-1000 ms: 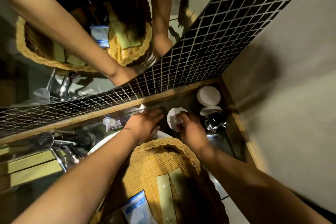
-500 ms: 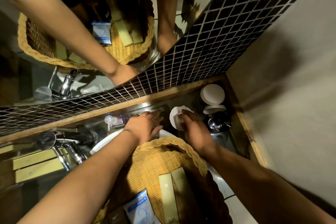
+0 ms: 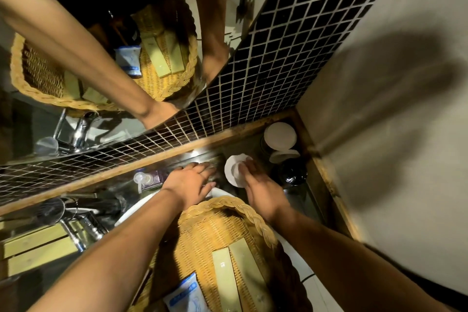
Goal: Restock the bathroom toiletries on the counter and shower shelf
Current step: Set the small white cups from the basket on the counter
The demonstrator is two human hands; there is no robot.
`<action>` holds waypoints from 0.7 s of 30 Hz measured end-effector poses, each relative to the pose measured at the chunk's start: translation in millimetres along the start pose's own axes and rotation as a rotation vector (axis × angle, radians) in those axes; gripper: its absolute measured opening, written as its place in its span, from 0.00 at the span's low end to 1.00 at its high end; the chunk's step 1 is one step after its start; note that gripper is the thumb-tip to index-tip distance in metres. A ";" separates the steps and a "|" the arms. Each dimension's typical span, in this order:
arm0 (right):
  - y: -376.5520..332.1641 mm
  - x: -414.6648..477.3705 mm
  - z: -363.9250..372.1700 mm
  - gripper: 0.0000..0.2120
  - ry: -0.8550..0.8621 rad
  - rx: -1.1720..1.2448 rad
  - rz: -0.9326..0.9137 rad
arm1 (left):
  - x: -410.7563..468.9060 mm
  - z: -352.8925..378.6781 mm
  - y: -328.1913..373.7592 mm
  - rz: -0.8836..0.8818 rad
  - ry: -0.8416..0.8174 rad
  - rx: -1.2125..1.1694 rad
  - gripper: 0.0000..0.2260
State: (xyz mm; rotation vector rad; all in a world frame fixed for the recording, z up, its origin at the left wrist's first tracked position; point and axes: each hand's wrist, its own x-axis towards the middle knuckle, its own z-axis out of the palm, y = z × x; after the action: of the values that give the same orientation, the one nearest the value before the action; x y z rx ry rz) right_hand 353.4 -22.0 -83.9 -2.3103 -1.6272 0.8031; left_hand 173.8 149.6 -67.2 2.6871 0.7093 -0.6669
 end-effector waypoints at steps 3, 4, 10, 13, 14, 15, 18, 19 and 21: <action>8.7 -11.9 2.7 0.34 -0.080 -0.111 0.014 | -0.4 -3.9 1.9 -0.046 0.014 -0.002 0.27; 10.5 -14.8 2.5 0.35 -0.105 -0.128 0.013 | -0.6 -4.5 2.7 -0.068 0.012 -0.001 0.28; 1.7 -20.8 -8.2 0.37 -0.142 -0.155 0.075 | -13.0 -16.5 3.4 -0.159 0.021 -0.049 0.27; -8.0 -19.6 -26.1 0.37 -0.143 -0.171 0.051 | -28.5 -32.7 6.7 -0.163 0.069 -0.062 0.26; -11.7 -20.5 -33.3 0.38 -0.142 -0.186 0.035 | -35.3 -38.6 9.3 -0.169 0.084 -0.073 0.26; -16.1 -21.8 -41.8 0.38 -0.137 -0.208 0.015 | -42.7 -44.3 12.4 -0.170 0.099 -0.080 0.26; -29.1 -28.8 -69.1 0.39 -0.091 -0.260 -0.043 | -68.7 -57.4 24.6 -0.165 0.154 -0.108 0.26; -33.8 -32.5 -78.4 0.40 -0.070 -0.271 -0.070 | -77.7 -60.8 28.8 -0.164 0.170 -0.113 0.26; -44.5 -42.4 -96.3 0.38 -0.045 -0.350 -0.134 | -95.8 -66.5 36.8 -0.163 0.179 -0.081 0.26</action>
State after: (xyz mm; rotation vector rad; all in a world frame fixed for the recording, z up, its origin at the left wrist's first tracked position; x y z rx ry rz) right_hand 358.9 -30.8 29.9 -2.3814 -2.0601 0.5836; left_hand 143.0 106.2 42.9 2.6569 0.9874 -0.4271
